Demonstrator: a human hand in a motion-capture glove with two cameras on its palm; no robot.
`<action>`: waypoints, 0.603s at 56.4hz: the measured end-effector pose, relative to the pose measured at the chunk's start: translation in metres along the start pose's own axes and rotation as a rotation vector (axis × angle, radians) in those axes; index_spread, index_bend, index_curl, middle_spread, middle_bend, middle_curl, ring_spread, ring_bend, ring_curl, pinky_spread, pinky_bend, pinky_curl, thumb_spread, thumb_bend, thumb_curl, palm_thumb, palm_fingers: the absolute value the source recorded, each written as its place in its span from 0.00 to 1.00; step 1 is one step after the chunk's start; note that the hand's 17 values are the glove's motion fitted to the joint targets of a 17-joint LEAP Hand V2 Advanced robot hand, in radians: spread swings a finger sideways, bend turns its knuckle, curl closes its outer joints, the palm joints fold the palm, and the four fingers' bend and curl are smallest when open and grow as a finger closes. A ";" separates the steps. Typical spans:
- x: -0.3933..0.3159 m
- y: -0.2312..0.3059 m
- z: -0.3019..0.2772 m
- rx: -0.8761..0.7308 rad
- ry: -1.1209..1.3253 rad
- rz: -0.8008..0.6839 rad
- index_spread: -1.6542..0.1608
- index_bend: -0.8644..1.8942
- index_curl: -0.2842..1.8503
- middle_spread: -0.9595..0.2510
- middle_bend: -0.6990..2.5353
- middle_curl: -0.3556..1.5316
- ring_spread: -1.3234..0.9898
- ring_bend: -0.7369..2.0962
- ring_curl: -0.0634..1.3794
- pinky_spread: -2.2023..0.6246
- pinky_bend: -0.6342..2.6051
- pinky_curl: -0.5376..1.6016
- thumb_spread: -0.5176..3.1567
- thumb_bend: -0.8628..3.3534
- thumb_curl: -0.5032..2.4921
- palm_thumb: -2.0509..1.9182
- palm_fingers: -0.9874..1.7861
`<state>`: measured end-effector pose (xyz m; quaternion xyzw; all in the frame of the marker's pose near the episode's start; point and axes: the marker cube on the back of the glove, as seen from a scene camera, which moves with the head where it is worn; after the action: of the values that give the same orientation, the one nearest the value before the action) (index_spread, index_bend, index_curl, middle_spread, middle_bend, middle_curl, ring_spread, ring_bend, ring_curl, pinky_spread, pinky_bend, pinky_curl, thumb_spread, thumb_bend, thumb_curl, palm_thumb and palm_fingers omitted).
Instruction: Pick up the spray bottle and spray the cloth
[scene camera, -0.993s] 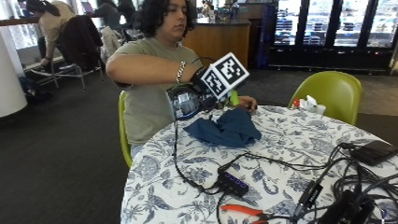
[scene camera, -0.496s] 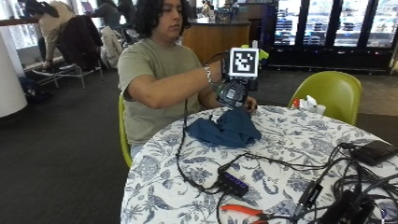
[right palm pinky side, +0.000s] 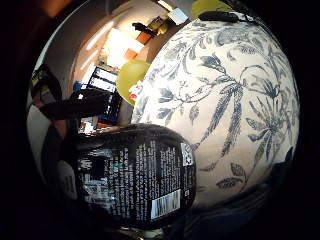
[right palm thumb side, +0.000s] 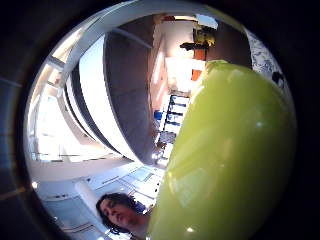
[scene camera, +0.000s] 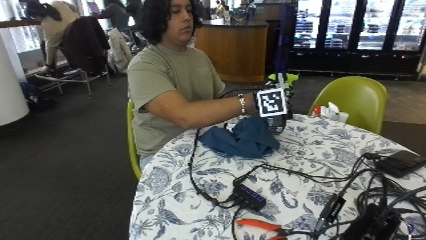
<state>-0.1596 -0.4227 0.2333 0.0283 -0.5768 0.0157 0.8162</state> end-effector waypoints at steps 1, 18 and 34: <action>0.002 0.000 0.001 0.003 0.005 -0.006 0.75 0.40 0.45 0.63 0.42 0.51 0.49 0.52 0.40 0.70 0.35 0.46 0.29 0.20 0.45 0.76 0.83; 0.016 -0.032 -0.009 0.163 -0.057 -0.077 0.76 0.41 0.45 0.63 0.42 0.51 0.49 0.52 0.40 0.69 0.35 0.46 0.28 0.20 0.45 0.76 0.84; 0.021 -0.072 0.002 0.196 -0.054 -0.086 0.76 0.41 0.45 0.63 0.43 0.51 0.49 0.52 0.40 0.69 0.35 0.46 0.27 0.20 0.45 0.76 0.84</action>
<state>-0.1506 -0.4952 0.2522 0.1333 -0.5925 0.0363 0.7936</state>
